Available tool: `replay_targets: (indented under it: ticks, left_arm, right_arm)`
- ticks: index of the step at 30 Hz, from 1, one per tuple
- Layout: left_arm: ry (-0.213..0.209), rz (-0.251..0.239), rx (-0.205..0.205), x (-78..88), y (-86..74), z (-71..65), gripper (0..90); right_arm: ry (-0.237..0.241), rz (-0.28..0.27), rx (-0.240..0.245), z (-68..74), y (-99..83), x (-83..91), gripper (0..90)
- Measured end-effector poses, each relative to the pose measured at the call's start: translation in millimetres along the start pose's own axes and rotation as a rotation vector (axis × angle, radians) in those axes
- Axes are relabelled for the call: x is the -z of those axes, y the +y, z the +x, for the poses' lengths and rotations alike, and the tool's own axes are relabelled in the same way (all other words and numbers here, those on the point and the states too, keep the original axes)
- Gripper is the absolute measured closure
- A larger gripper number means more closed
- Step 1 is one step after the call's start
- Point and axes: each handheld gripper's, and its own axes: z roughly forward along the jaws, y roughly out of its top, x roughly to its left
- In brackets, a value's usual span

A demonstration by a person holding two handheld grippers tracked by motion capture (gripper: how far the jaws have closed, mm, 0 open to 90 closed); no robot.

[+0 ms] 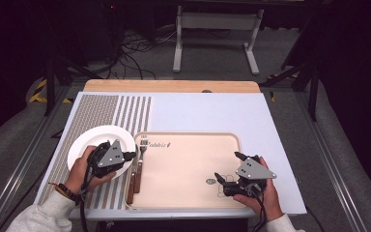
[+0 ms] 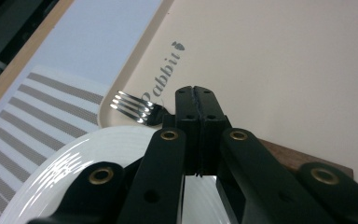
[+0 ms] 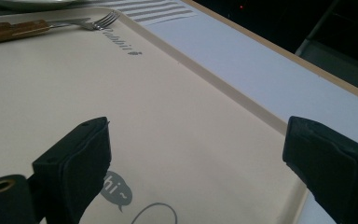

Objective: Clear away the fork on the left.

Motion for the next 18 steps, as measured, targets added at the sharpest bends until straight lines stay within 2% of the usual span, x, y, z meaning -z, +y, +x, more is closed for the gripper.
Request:
replay_targets:
  ticks: [5, 11, 18]
  left_arm:
    - [0.022, -0.009, 0.004, 5.3, -7.8, -1.4, 90.0]
    - [0.055, -0.043, 0.018, 11.5, -17.5, -3.0, 87.9]
    - [0.061, -0.072, 0.036, 17.2, -27.1, -4.7, 84.5]
  right_arm:
    - [0.0, 0.002, 0.003, 0.3, 0.3, -0.2, 8.6]
    - [-0.004, -0.002, 0.005, 0.2, 0.3, 0.4, 8.6]
    - [-0.006, -0.004, 0.008, 0.3, 0.7, 0.4, 8.6]
